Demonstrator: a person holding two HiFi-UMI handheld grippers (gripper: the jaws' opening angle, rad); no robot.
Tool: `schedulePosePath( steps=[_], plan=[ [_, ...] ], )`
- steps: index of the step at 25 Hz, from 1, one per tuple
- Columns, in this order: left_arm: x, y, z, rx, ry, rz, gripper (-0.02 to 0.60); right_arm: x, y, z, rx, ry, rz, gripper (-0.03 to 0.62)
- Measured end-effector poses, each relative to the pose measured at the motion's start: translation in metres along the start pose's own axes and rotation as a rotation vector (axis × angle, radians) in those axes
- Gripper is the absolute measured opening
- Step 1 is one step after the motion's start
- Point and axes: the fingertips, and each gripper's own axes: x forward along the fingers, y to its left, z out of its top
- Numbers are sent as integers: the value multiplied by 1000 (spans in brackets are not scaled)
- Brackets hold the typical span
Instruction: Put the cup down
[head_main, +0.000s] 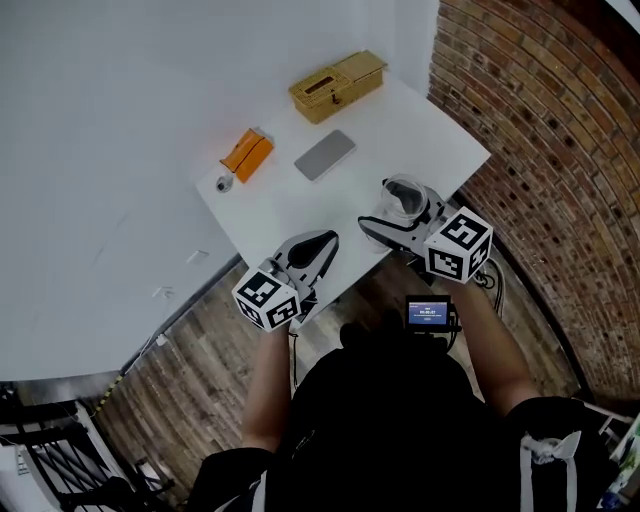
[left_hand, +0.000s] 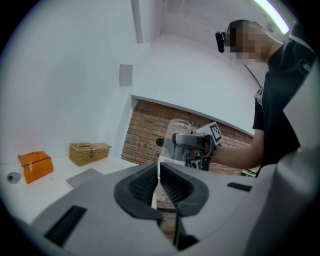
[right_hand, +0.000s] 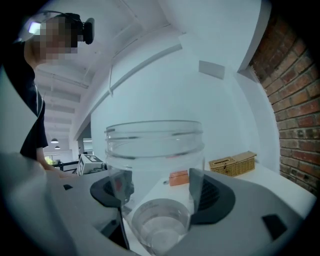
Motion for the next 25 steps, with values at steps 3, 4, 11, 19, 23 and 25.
schedulePosePath(
  steps=[3, 4, 11, 19, 23, 25],
  plan=[
    [0, 1, -3, -5, 2, 16, 9, 2, -2, -7, 13, 11, 26, 367],
    [0, 2, -5, -5, 5, 23, 9, 3, -3, -11, 18, 18, 37, 367],
    [-15, 16, -2, -11, 17, 89, 9, 21, -23, -41, -40, 160, 109, 367],
    [-36, 47, 1, -40, 13, 193, 9, 86, -86, -49, -133, 229, 124, 367],
    [-41, 57, -4, -71, 1, 232, 9, 133, -120, -57, -140, 204, 91, 367],
    [-48, 61, -8, -80, -7, 260, 9, 155, -135, -60, -110, 174, 73, 367]
  ],
)
